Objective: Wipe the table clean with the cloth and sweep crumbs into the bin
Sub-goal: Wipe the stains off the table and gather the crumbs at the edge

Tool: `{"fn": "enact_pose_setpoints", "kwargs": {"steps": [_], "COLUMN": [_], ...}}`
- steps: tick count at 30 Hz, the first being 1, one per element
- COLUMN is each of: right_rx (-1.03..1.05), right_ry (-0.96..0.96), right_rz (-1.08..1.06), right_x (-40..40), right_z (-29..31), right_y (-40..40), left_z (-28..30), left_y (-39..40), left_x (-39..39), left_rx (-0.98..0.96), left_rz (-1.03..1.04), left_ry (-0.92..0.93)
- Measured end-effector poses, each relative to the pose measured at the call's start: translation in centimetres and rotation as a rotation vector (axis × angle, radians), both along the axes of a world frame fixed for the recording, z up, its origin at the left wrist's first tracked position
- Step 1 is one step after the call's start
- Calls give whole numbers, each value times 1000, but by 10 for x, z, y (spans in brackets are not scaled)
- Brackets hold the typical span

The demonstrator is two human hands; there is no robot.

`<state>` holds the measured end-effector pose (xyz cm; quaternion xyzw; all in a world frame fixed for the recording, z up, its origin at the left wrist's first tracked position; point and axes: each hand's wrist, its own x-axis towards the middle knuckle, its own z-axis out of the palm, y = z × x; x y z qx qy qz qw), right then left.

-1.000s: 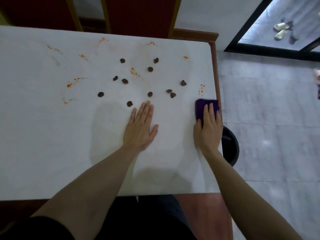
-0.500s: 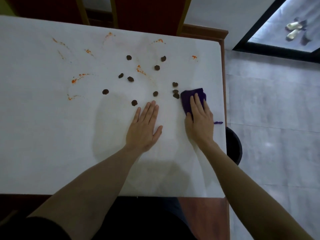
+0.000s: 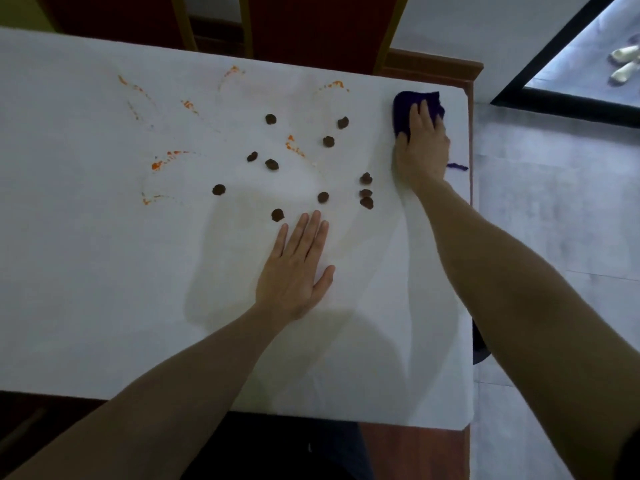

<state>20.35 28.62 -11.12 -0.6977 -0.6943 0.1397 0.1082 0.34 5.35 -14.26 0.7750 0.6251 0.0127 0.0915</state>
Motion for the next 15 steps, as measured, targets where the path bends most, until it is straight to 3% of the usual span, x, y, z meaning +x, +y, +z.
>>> {"fn": "enact_pose_setpoints", "kwargs": {"steps": [8, 11, 15], "right_rx": [-3, 10, -2], "right_ry": [13, 16, 35], "right_rz": [377, 320, 121], "right_x": [-13, 17, 34], "right_z": [1, -1, 1], "right_y": [-96, -117, -82], "left_z": [0, -1, -2], "left_y": [0, 0, 1], "left_x": [1, 1, -1], "left_rx": [-5, -2, 7], "left_rz": [-3, 2, 2], "left_ry": [-2, -14, -22]}}
